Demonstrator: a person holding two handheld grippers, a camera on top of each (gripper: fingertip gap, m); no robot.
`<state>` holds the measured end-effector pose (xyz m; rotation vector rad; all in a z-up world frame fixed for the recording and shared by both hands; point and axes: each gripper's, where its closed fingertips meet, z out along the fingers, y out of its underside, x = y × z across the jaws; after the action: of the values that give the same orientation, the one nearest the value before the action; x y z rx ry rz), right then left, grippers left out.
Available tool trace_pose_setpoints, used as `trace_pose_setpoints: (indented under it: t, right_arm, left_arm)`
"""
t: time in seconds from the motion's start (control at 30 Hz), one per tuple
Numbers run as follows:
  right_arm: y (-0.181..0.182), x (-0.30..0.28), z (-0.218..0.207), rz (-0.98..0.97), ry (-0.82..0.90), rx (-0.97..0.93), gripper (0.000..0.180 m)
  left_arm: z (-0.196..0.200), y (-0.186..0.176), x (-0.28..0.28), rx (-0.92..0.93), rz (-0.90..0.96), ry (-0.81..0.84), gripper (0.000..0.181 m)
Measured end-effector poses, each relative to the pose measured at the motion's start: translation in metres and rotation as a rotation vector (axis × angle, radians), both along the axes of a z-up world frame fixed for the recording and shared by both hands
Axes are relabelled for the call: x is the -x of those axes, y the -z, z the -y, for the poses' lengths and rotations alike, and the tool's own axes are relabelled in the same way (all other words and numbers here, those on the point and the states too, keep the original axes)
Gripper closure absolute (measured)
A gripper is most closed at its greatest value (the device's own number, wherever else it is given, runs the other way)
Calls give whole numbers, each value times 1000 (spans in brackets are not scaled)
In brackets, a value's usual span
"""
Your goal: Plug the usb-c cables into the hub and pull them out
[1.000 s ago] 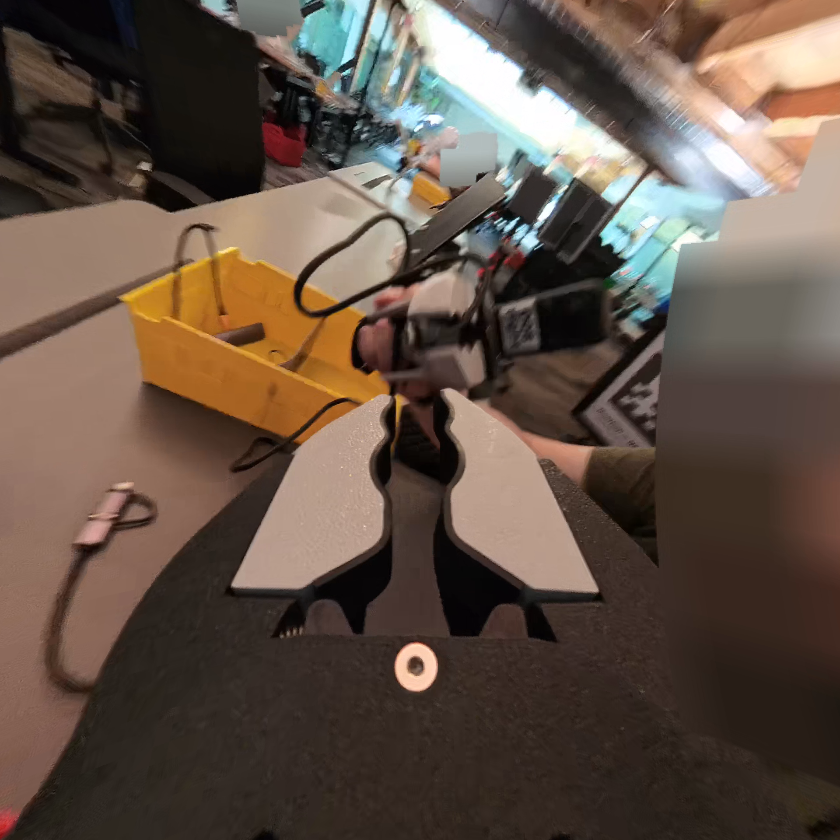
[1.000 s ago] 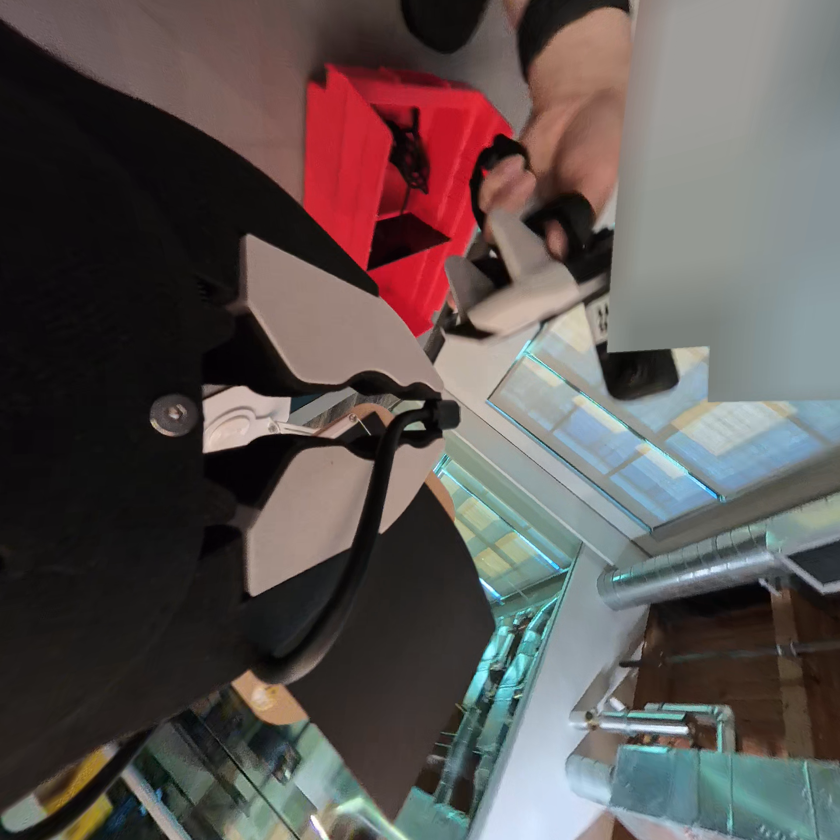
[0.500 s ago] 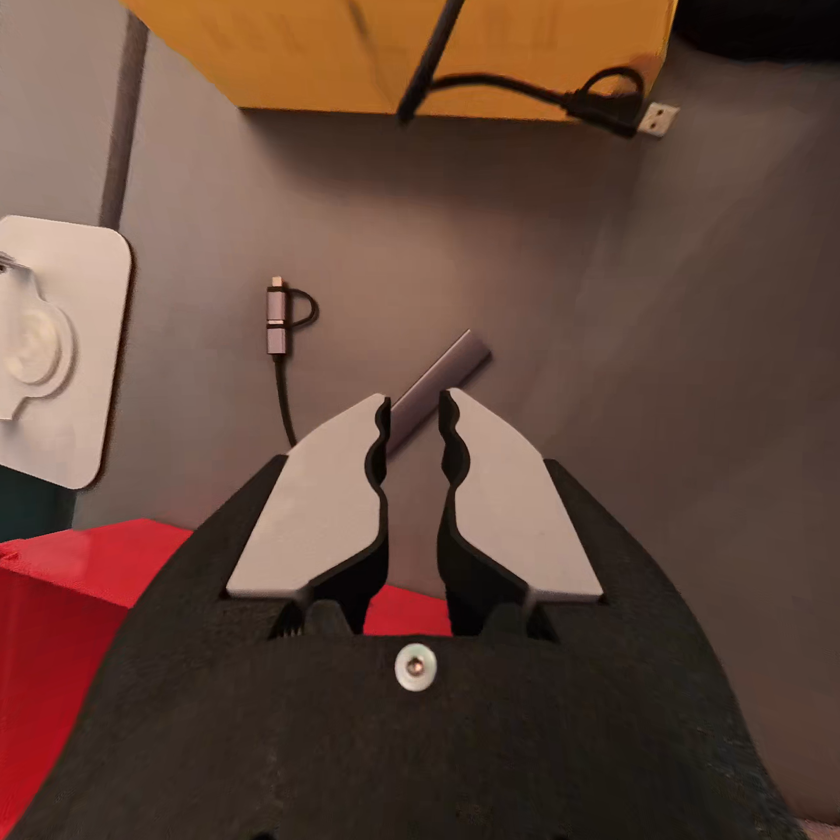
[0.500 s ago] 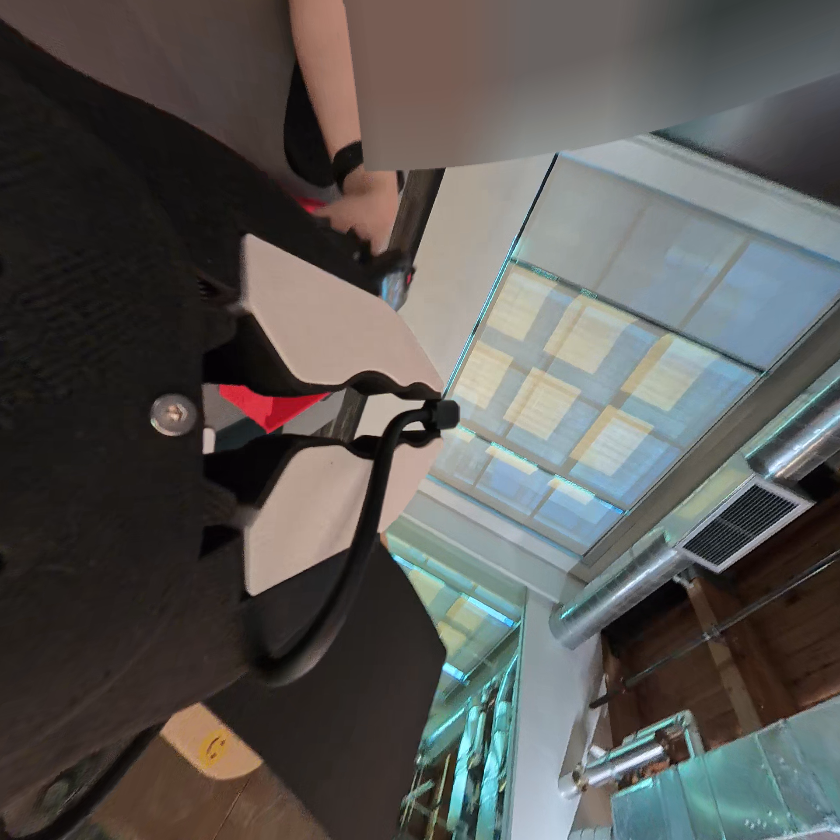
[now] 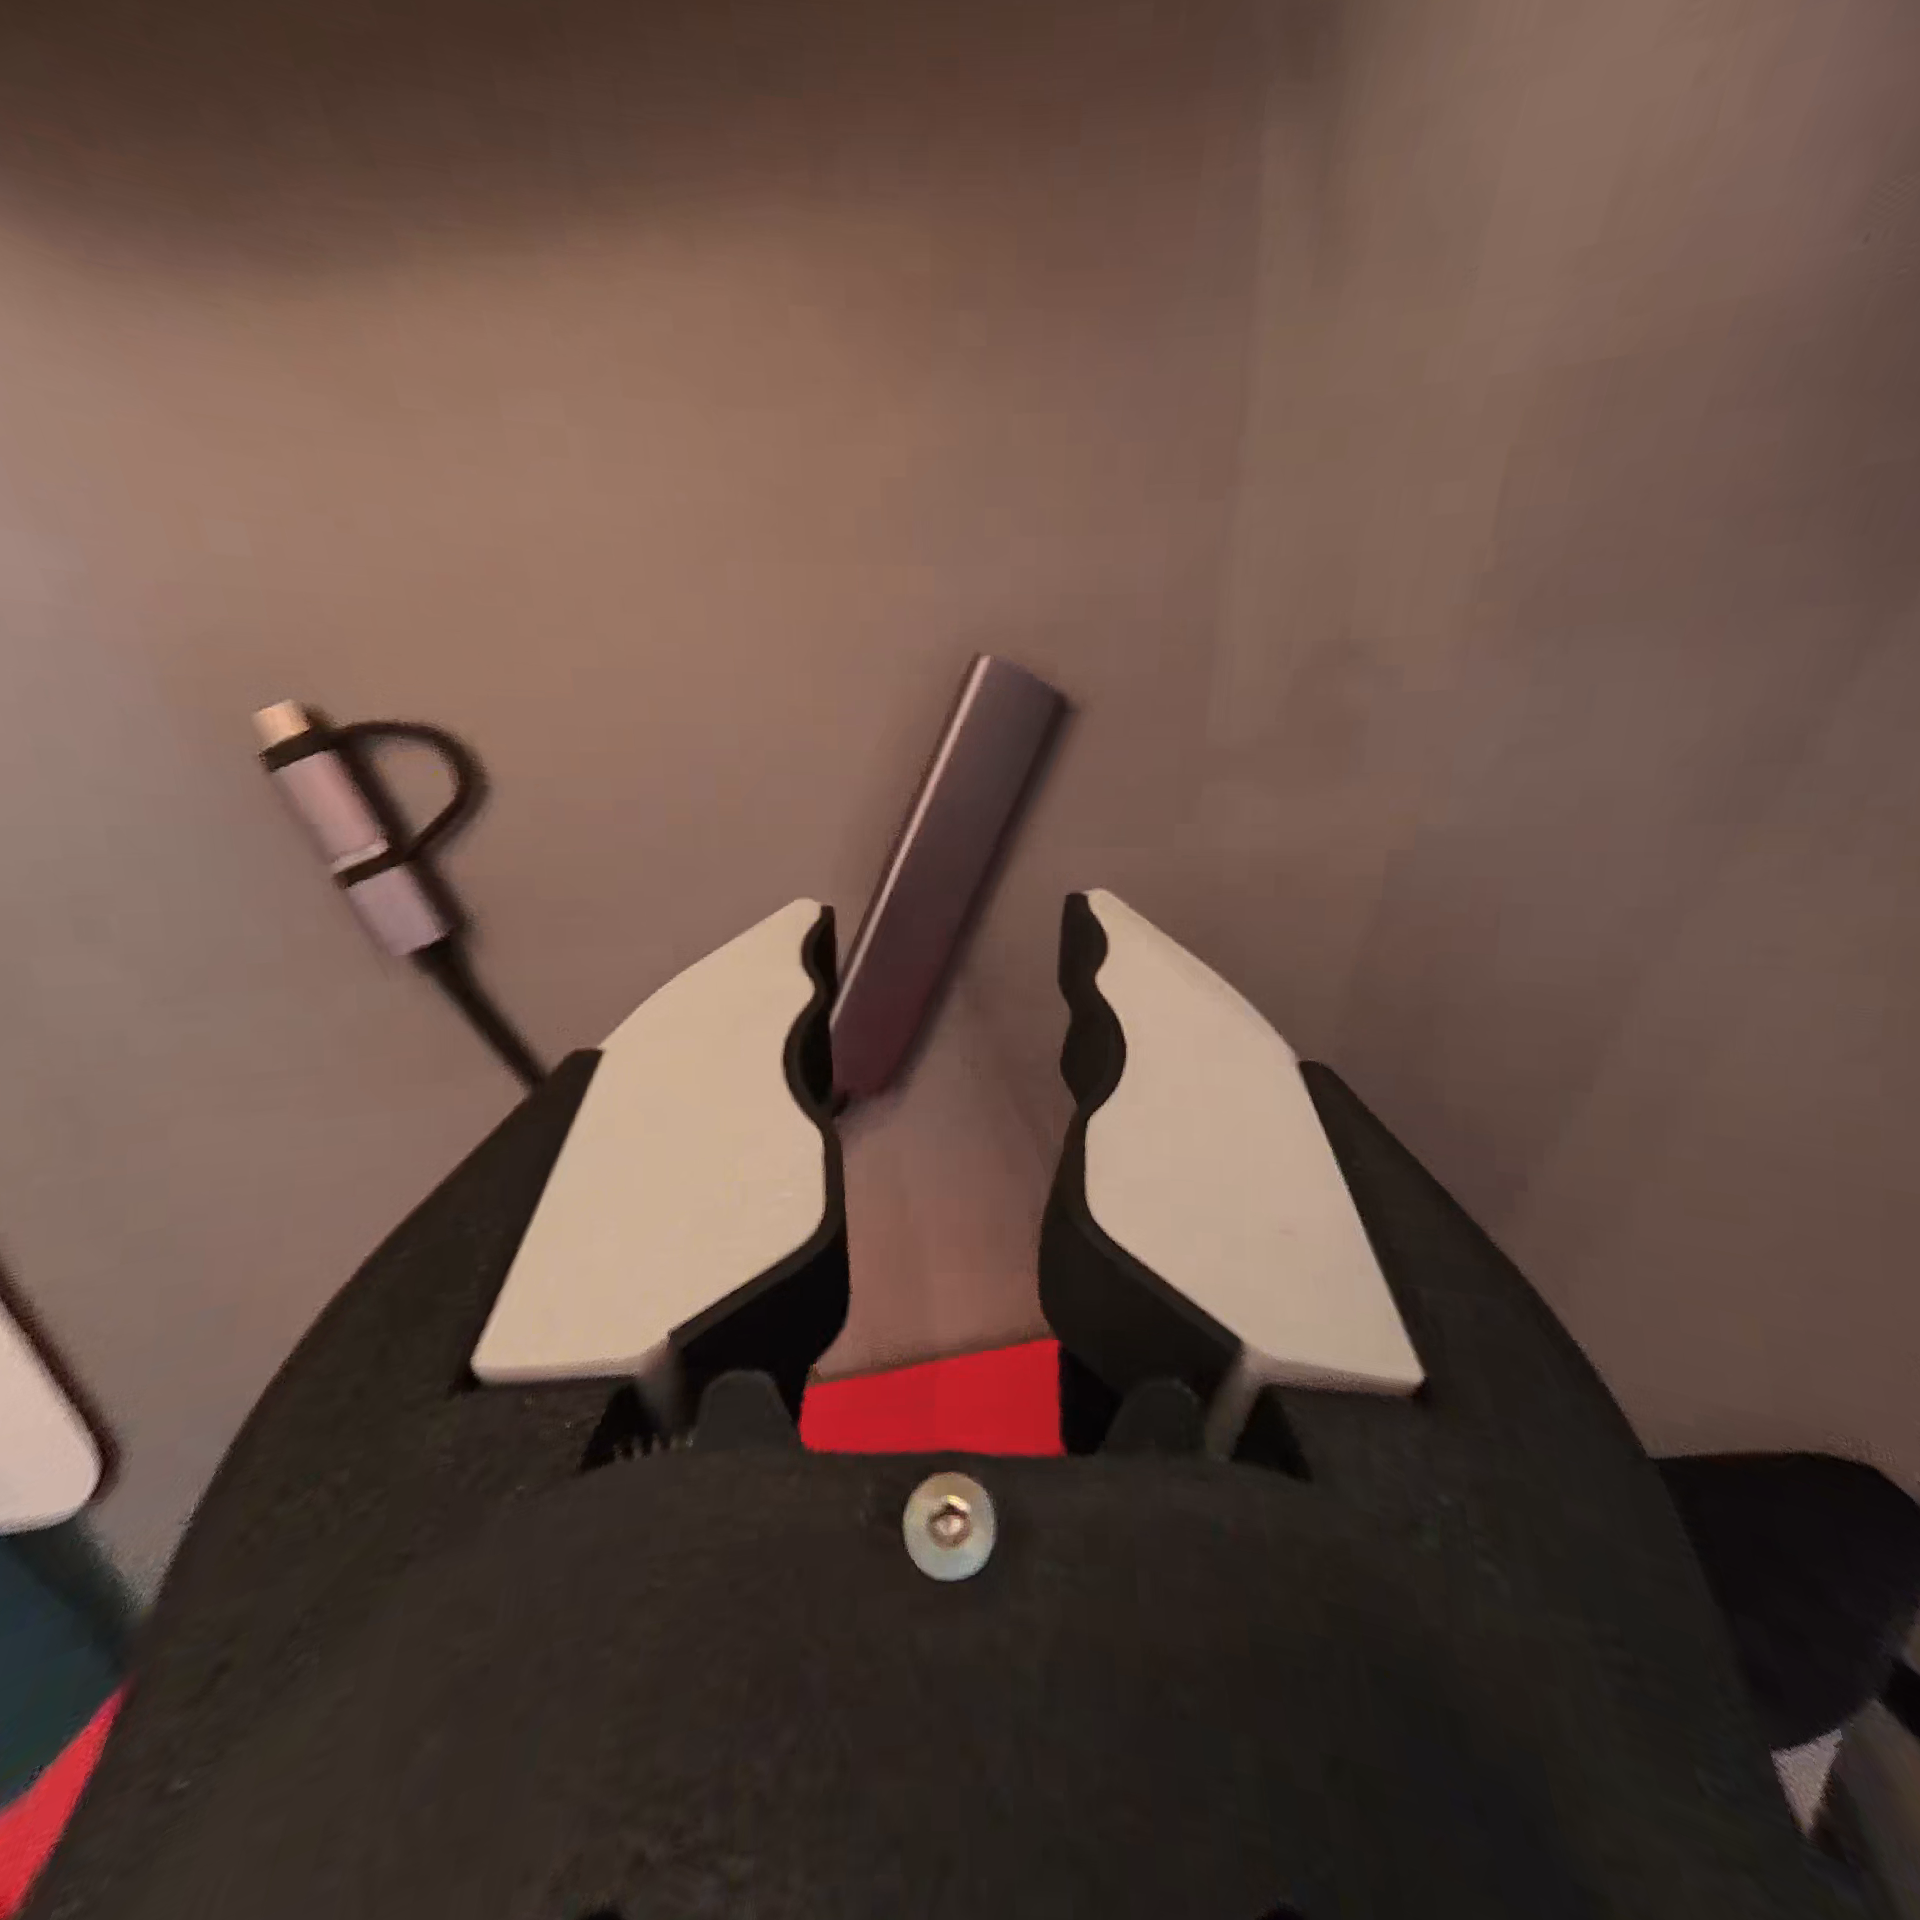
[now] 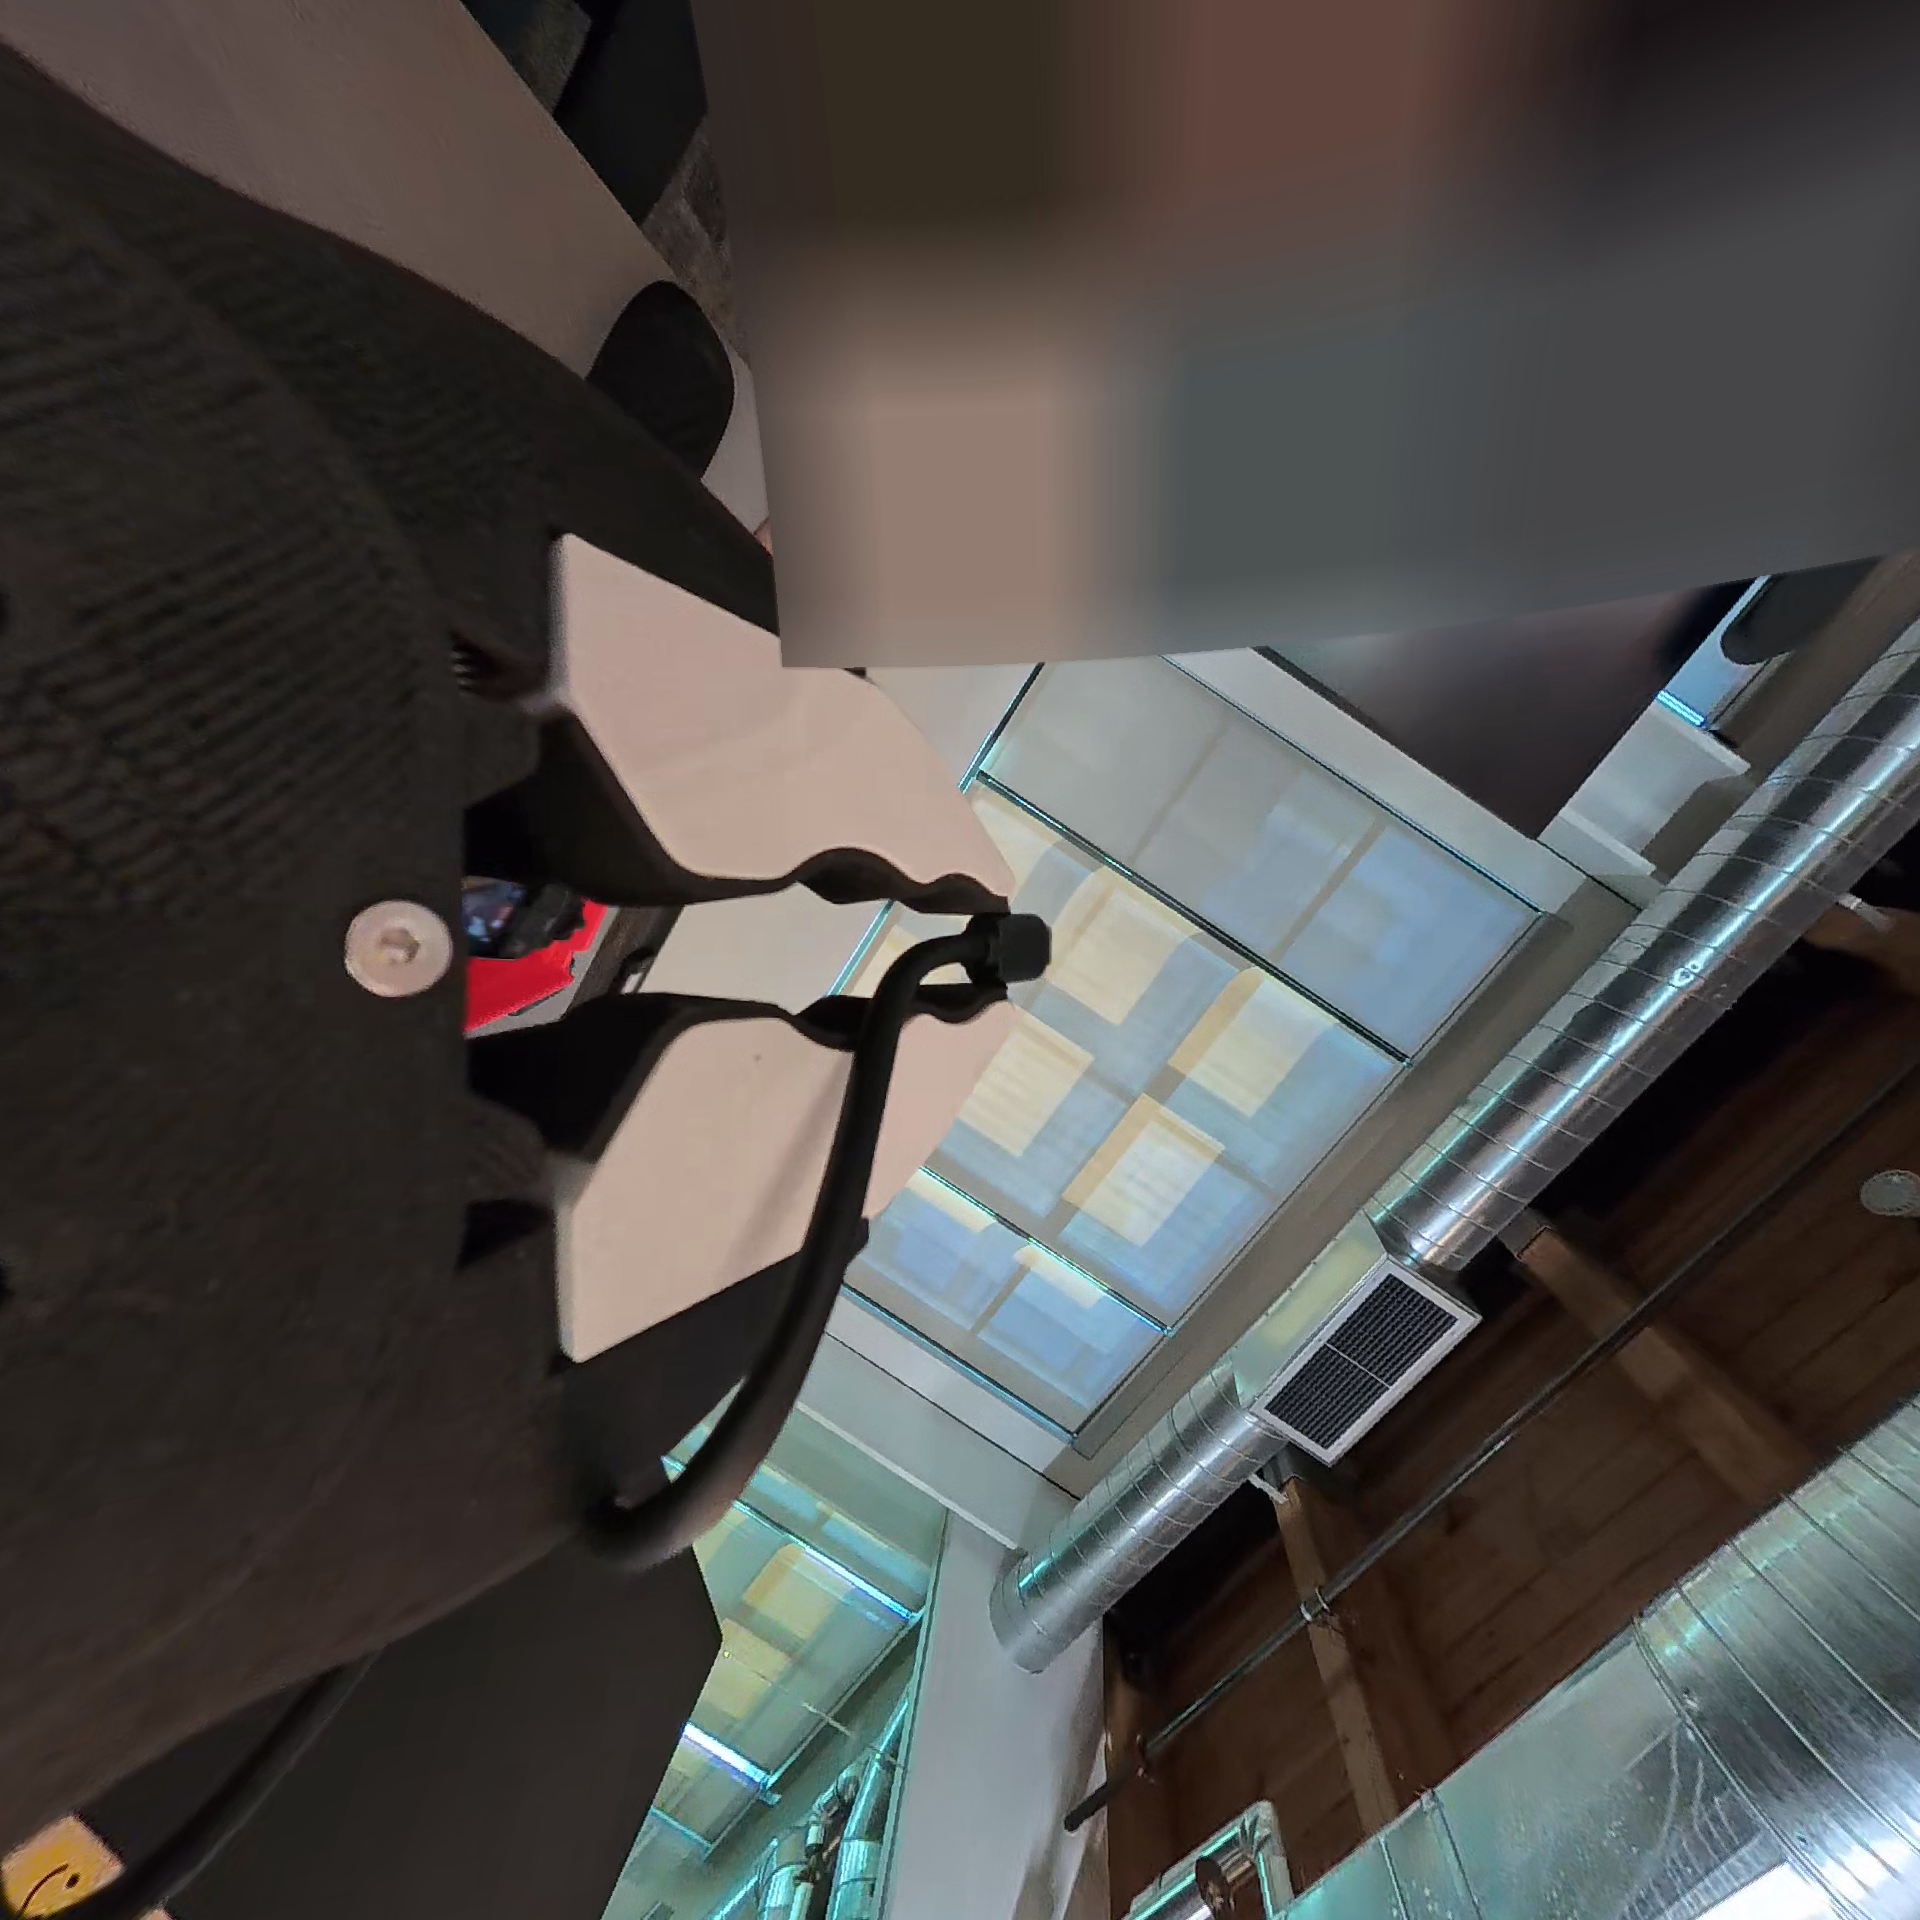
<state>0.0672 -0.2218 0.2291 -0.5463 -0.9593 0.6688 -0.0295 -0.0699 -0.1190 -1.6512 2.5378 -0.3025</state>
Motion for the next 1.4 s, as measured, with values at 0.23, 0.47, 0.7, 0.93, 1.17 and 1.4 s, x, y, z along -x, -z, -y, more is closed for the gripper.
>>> trace_pose_setpoints:
  t: [0.23,0.47,0.7,0.93,1.17,1.4]
  right_arm:
    - [4,2,-5,20,-7,11,166]
    - [5,0,-3,35,0,1,166]
    - [5,-3,-5,33,31,-8,166]
    - [5,-6,-21,8,105,21,166]
    - [30,15,-79,89,335,155,166]
    - [65,52,-125,151,517,294,167]
  left_arm:
    - [-10,36,9,-162,-183,119,133]
    - [-19,42,15,-122,-203,46,144]
    - [-13,24,0,21,-121,-166,157]
    - [-17,-62,-44,290,326,-511,157]
    - [-25,-136,-45,364,744,-675,158]
    - [-37,-187,-19,254,1015,-741,159]
